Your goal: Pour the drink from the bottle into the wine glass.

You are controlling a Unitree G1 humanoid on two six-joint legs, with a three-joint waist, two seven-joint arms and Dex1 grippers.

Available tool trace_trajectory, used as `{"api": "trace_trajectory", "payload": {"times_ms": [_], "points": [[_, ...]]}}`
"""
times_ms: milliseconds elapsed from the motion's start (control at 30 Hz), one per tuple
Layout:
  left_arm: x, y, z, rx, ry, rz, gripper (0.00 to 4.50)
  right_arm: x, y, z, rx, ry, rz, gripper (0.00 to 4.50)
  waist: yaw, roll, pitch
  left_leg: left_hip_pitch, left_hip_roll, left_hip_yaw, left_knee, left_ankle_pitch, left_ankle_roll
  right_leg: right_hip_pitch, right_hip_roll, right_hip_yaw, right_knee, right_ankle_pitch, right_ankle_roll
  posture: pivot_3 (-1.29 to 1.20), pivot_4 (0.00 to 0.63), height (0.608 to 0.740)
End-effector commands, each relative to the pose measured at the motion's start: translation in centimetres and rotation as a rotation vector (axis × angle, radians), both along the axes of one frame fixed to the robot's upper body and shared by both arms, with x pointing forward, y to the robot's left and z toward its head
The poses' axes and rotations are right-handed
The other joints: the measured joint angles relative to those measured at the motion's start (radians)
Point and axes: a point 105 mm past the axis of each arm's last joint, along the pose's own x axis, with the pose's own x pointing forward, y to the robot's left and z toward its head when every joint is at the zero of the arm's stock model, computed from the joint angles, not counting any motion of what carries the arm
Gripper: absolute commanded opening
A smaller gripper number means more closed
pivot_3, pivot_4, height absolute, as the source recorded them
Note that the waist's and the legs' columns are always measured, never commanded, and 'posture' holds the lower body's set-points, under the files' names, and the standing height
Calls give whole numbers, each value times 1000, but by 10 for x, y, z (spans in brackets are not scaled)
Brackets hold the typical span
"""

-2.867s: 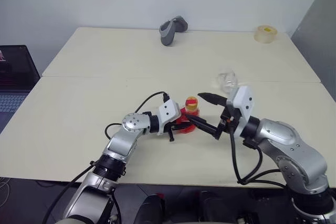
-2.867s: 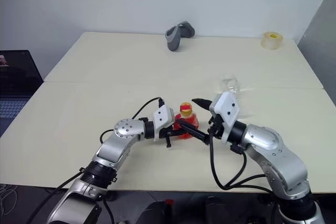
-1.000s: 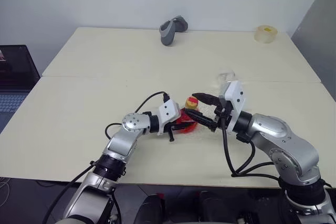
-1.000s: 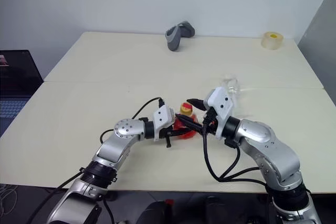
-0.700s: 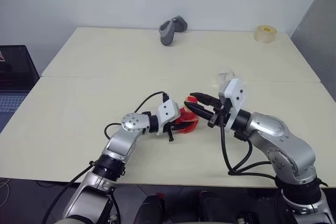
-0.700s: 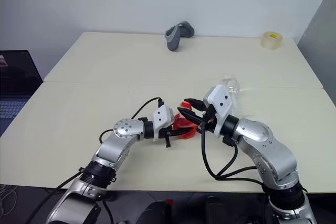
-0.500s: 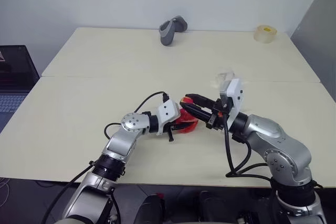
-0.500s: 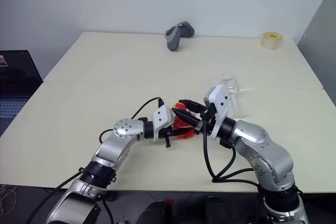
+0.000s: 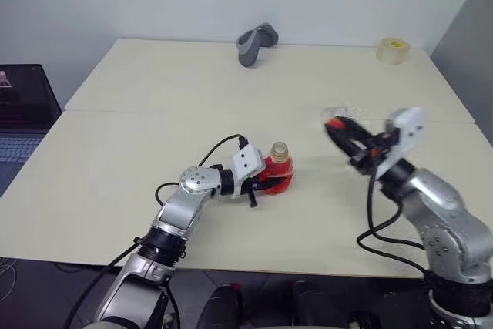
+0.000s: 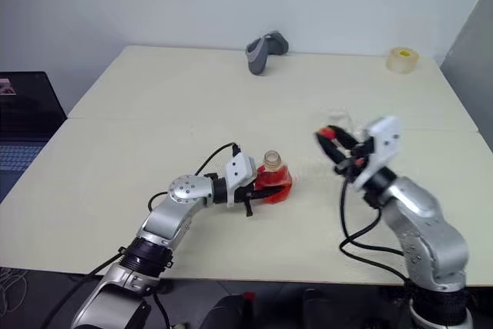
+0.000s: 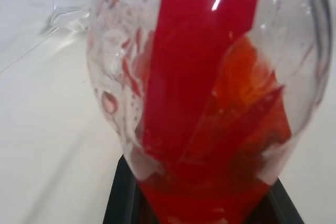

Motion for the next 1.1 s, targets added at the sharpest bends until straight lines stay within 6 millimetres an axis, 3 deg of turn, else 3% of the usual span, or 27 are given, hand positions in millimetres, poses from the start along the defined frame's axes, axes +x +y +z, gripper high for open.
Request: {"api": "trace_trajectory", "payload": {"times_ms": [33, 167, 367, 667, 700, 800, 967, 1100], "points": [[0, -5, 24, -76, -55, -5, 756, -8, -31, 7, -24, -77, -140, 1148, 0, 0, 0, 0, 0, 0, 0, 0, 0, 0, 0, 0, 0, 0, 0, 0, 150, 740], [0, -10, 32, -98, -64, -14, 756, -21, -59, -35, -81, 42, -250, 1148, 0, 0, 0, 0, 1, 0, -1, 0, 0, 0, 1, 0, 0, 0, 0, 0, 150, 740], [-2, -15, 38, -106, -82, -43, 756, -28, -75, -98, -163, 219, -318, 1148, -6, 0, 0, 2, 0, 3, 0, 0, 0, 0, 0, 3, 1, 0, 0, 0, 150, 740], [-12, -16, 41, -92, -77, -114, 756, -19, -82, -135, -163, 393, -308, 1148, -4, 1, 0, 2, 0, 3, -1, 0, 0, 0, 1, 3, 0, 0, 0, 0, 150, 740], [-12, -15, 41, -89, -77, -115, 756, -18, -84, -136, -156, 406, -316, 1856, -4, 1, 0, 2, 0, 3, -1, 0, 0, 0, 1, 3, 0, 0, 0, 0, 150, 740], [-12, -13, 41, -85, -77, -112, 756, -19, -87, -140, -156, 444, -321, 2700, -2, 1, 0, 2, 0, 2, -1, 0, 0, 1, 1, 2, 0, 0, 0, 0, 150, 740], [-7, -8, 39, -91, -78, -67, 756, -36, -89, -148, -188, 530, -265, 4491, -1, 1, 0, 2, 0, 1, -1, 0, 0, 1, 1, 2, 0, 0, 0, 0, 150, 740], [6, 3, 40, -106, -94, 40, 756, -39, -91, -127, -250, 469, -213, 4500, -1, 1, 0, 2, 1, 1, -1, 0, 0, 1, 1, 2, 0, 0, 0, 0, 150, 740]]}}
